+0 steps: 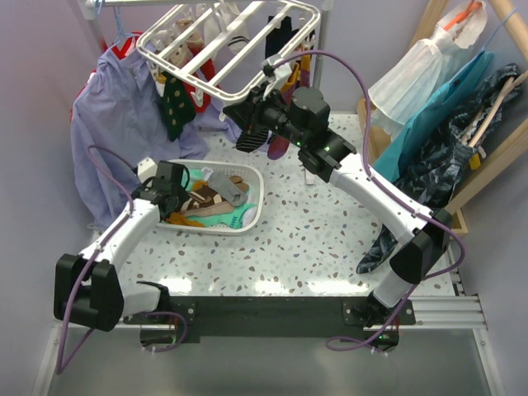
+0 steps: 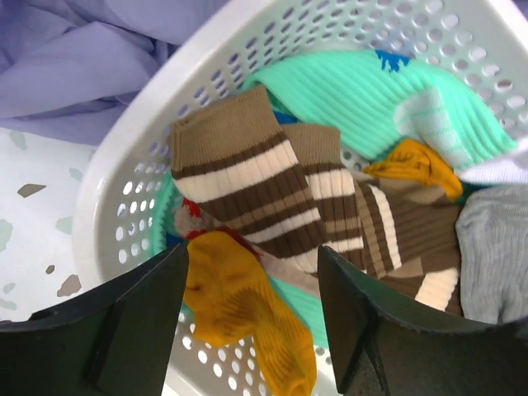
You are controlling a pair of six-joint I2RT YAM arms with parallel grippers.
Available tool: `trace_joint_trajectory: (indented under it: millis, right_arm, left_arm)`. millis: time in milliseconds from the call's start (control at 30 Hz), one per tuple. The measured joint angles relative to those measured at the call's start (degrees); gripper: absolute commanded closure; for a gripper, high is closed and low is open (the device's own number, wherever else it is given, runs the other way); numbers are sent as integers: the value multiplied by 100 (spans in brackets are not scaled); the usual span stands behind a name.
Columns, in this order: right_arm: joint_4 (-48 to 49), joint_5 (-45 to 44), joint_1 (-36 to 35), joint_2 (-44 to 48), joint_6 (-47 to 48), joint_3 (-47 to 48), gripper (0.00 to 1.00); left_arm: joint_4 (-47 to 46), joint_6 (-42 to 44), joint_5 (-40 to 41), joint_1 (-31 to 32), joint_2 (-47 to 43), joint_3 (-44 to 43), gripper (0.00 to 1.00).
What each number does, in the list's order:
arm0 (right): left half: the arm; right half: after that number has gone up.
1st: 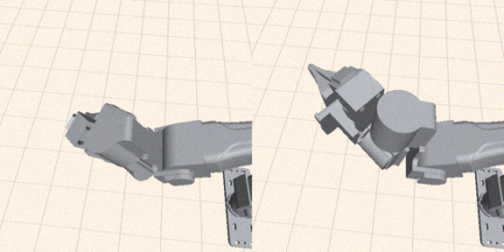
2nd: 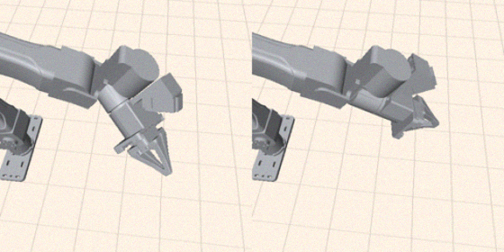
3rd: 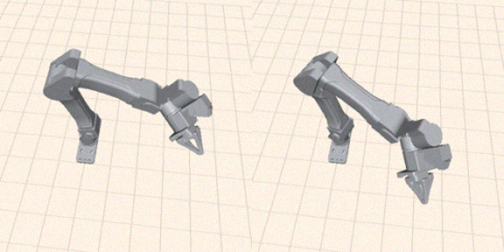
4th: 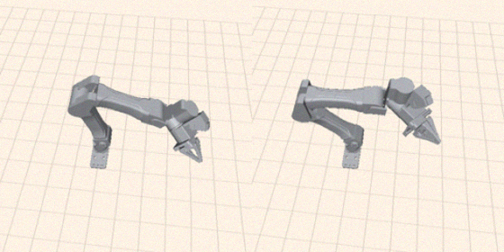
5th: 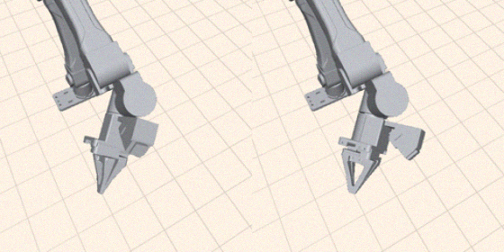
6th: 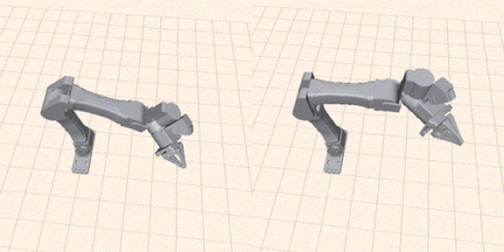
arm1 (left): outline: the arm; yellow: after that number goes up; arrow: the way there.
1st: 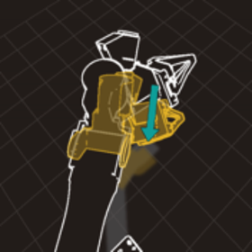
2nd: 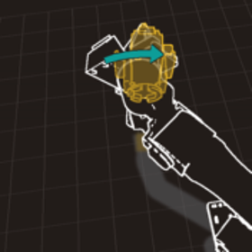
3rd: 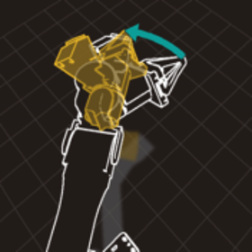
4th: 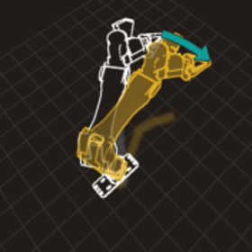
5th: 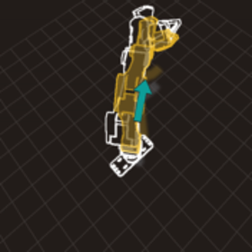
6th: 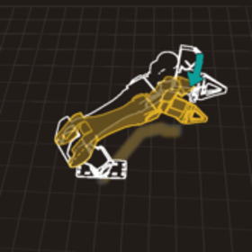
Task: Clip the socks to the hanger
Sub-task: Pick up the sock from the bin.
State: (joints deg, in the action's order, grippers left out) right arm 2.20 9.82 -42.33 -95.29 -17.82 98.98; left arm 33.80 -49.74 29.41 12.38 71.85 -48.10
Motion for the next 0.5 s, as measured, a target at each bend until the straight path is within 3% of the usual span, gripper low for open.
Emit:
trace_joint_trajectory:
  millis: [367, 467, 500]
  right_arm:
    - [0, 15, 0, 0, 13, 0, 96]
    - [2, 15, 0, -2, 17, 0, 96]
    - [2, 17, 0, 0, 17, 0, 96]
  left_arm:
    - [-538, -175, 63, -555, 807, -11, 44]
    - [-614, -175, 35, -682, 1246, -81, 49]
    - [-634, -177, 17, -710, 1357, -101, 55]
